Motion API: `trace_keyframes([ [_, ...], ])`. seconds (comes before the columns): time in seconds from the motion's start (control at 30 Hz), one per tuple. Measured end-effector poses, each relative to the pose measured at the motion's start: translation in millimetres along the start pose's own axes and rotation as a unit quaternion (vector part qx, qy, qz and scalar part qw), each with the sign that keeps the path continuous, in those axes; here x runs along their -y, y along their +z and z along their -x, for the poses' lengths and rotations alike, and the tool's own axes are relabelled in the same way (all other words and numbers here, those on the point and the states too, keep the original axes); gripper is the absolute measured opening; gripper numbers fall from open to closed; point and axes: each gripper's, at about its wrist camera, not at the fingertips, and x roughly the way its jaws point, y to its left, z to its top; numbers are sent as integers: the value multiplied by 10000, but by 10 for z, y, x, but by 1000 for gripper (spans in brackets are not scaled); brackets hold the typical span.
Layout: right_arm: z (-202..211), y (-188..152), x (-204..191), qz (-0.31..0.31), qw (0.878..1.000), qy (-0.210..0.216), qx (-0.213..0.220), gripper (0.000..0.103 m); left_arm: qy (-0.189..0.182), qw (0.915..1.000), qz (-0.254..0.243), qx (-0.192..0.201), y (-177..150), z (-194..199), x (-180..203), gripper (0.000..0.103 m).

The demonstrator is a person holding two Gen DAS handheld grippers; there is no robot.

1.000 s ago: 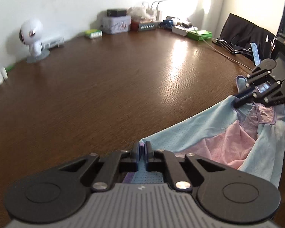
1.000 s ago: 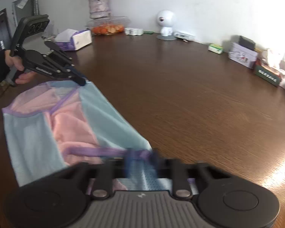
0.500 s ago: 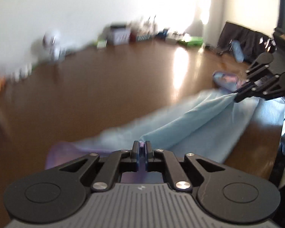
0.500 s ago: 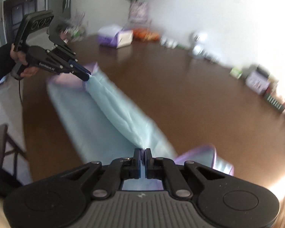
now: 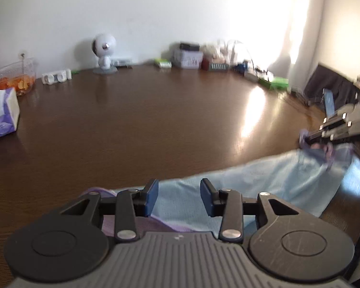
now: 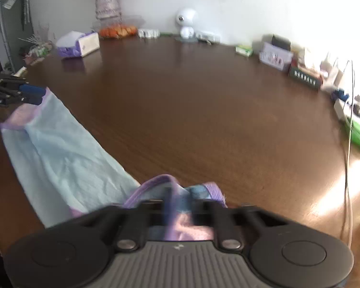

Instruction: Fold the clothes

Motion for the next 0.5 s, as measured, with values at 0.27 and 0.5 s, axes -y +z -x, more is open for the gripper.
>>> trace_keyframes([
  [0.27, 1060, -742, -86, -651, 9843, -699, 1482, 2, 232, 9995, -107, -201, -165, -31, 73, 45],
  [0.5, 1125, -1407, -369, -895, 9854, -520, 1355, 12, 301, 9993, 230, -64, -10, 69, 57, 48],
])
